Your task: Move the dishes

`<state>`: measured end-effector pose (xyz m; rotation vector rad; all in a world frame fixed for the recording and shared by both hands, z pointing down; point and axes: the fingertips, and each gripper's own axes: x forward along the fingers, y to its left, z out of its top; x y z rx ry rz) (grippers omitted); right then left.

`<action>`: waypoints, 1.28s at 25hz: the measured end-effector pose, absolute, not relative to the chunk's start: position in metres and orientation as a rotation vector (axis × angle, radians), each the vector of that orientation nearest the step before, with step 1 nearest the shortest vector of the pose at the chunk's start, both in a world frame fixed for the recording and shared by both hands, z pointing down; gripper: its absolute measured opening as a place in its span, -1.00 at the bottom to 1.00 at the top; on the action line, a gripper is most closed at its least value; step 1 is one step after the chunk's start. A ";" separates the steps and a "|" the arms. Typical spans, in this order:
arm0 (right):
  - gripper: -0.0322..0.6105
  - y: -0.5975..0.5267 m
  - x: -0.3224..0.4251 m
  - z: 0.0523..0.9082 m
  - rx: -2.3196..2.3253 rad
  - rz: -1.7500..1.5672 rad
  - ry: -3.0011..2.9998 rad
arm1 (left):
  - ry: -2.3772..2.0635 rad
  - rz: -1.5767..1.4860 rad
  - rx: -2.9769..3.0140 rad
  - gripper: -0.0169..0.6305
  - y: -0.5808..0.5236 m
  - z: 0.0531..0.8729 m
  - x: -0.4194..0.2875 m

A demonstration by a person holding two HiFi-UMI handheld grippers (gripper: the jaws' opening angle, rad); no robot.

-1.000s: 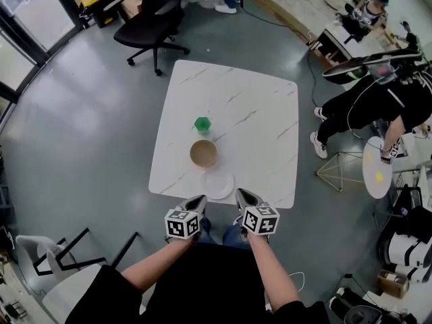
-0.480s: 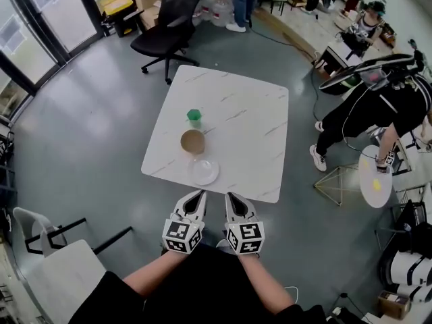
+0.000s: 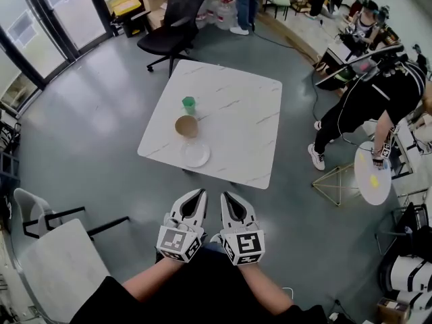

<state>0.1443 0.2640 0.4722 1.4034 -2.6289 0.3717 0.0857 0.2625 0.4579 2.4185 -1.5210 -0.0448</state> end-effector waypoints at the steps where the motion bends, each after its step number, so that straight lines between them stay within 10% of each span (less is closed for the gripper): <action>1: -0.85 0.269 0.146 0.469 1.413 0.364 -2.631 | -1.534 -0.044 2.435 -0.89 0.268 0.454 0.086; 32: -0.85 0.359 0.017 0.426 1.427 0.090 -2.620 | -1.582 -0.146 2.497 -0.89 0.352 0.416 -0.031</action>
